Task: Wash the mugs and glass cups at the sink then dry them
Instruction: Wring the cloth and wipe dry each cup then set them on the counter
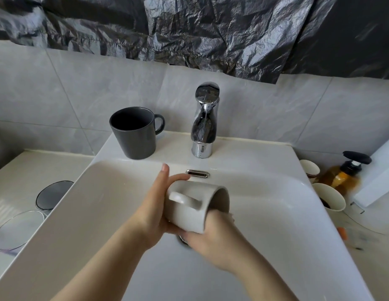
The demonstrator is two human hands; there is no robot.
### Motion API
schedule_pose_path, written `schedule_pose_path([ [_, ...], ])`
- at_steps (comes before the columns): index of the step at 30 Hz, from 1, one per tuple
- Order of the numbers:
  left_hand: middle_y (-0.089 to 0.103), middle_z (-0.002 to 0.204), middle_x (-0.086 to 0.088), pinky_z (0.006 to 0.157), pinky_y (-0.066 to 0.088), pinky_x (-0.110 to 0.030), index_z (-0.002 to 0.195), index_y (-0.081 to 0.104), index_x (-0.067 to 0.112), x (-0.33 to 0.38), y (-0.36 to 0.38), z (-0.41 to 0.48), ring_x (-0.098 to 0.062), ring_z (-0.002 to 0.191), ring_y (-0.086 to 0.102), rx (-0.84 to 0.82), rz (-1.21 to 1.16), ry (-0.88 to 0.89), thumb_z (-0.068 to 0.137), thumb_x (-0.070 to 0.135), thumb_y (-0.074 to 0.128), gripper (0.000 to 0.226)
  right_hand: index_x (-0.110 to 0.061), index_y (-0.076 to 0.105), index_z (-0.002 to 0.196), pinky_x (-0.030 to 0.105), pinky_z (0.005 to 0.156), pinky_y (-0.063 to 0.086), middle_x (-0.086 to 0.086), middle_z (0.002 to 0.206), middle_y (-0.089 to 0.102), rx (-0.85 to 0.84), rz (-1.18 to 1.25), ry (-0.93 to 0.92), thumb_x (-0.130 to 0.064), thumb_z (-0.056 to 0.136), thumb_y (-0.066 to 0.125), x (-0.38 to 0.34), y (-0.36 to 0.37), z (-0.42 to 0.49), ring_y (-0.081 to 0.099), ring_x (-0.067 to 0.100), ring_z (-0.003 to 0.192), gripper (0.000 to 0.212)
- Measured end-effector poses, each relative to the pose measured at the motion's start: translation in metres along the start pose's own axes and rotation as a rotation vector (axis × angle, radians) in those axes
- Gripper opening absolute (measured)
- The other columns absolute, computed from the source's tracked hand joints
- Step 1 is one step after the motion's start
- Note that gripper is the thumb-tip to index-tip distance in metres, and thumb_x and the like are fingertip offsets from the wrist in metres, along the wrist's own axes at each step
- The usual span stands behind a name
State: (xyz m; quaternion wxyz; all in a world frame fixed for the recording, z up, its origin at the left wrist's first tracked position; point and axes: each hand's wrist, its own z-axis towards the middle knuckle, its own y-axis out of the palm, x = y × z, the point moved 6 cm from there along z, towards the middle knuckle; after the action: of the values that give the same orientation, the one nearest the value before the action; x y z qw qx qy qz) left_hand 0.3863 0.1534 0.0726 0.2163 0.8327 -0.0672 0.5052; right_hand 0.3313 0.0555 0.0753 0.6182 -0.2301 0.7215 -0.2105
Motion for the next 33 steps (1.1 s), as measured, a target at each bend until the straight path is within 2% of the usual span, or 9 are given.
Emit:
schedule_pose_path([
  [2,0.067,0.102,-0.004,0.061,0.055,-0.042,0.093,0.071,0.032,-0.001,-0.003,0.0,-0.027,0.093,0.062,0.09,0.037,0.042,0.086,0.059,0.045,0.038,-0.021,0.06,0.108,0.037,0.085,0.053,0.002,0.098,0.066,-0.057,0.08,0.017,-0.015,0.077,0.058,-0.002,0.009,-0.001,0.061,0.023,0.093,0.032],
  [6,0.066,0.089,0.007,0.058,0.051,-0.022,0.095,0.065,0.028,0.016,0.002,-0.002,-0.006,0.079,0.061,0.075,0.069,0.424,0.094,0.026,0.053,0.013,-0.007,0.056,0.12,0.052,0.095,0.049,0.018,0.108,0.069,-0.196,1.008,-0.005,0.008,0.058,0.053,-0.013,-0.001,-0.003,0.066,0.032,0.103,0.064],
  [11,0.067,0.109,0.008,0.085,0.047,-0.017,0.109,0.065,0.026,0.025,0.0,-0.004,-0.008,0.103,0.06,-0.027,0.176,0.582,0.085,0.034,0.045,0.032,0.003,0.039,0.137,0.042,0.094,0.029,0.021,0.123,0.055,-0.348,1.456,-0.056,-0.001,0.061,0.059,-0.016,-0.002,-0.004,0.051,0.033,0.12,0.079],
  [16,0.069,0.101,-0.004,0.073,0.056,-0.041,0.105,0.069,0.038,0.002,-0.005,0.003,-0.025,0.092,0.066,-0.091,0.075,0.054,0.074,0.049,0.065,0.034,-0.005,0.053,0.12,0.026,0.074,0.054,0.017,0.111,0.067,-0.185,1.064,0.126,0.001,0.056,0.056,-0.002,0.002,0.0,0.066,0.024,0.101,0.065],
  [19,0.067,0.087,-0.007,0.059,0.054,-0.038,0.092,0.07,0.027,-0.011,-0.008,0.005,-0.026,0.075,0.064,0.058,0.055,-0.091,0.084,0.054,0.057,0.031,-0.019,0.054,0.084,0.01,0.055,0.041,-0.005,0.079,0.058,-0.218,0.532,0.094,-0.01,0.059,0.055,-0.01,0.01,-0.006,0.056,-0.001,0.069,0.027],
  [25,0.062,0.106,0.029,0.08,0.045,-0.011,0.103,0.06,0.038,0.026,0.007,-0.017,0.006,0.098,0.057,0.072,0.474,0.836,0.079,0.047,0.05,0.027,-0.002,0.068,0.098,0.035,0.074,0.046,0.019,0.09,0.068,-0.242,1.312,0.262,-0.001,0.047,0.061,0.002,0.005,-0.001,0.064,0.032,0.08,0.052],
  [27,0.06,0.112,0.032,0.083,0.043,-0.007,0.109,0.06,0.04,0.025,0.01,-0.018,0.006,0.104,0.056,0.003,0.52,0.88,0.079,0.048,0.048,0.033,0.002,0.07,0.093,0.035,0.073,0.048,0.019,0.086,0.07,-0.268,1.371,0.204,0.002,0.047,0.063,-0.002,-0.002,-0.004,0.067,0.031,0.075,0.047],
  [31,0.066,0.113,0.007,0.069,0.058,-0.041,0.103,0.063,0.05,0.004,0.007,0.0,-0.02,0.098,0.065,-0.126,0.205,0.2,0.074,0.069,0.053,0.036,-0.006,0.064,0.099,0.025,0.057,0.054,0.009,0.084,0.072,-0.083,0.933,0.117,-0.007,0.047,0.063,0.006,-0.008,0.002,0.069,0.016,0.069,0.052],
  [33,0.068,0.104,-0.006,0.055,0.056,-0.043,0.104,0.067,0.035,-0.005,0.004,0.002,-0.028,0.087,0.066,-0.053,0.058,-0.019,0.076,0.068,0.049,0.047,-0.02,0.058,0.102,0.034,0.079,0.057,0.007,0.102,0.069,-0.071,0.5,0.063,-0.017,0.052,0.061,0.006,0.0,0.003,0.067,0.016,0.092,0.05],
])
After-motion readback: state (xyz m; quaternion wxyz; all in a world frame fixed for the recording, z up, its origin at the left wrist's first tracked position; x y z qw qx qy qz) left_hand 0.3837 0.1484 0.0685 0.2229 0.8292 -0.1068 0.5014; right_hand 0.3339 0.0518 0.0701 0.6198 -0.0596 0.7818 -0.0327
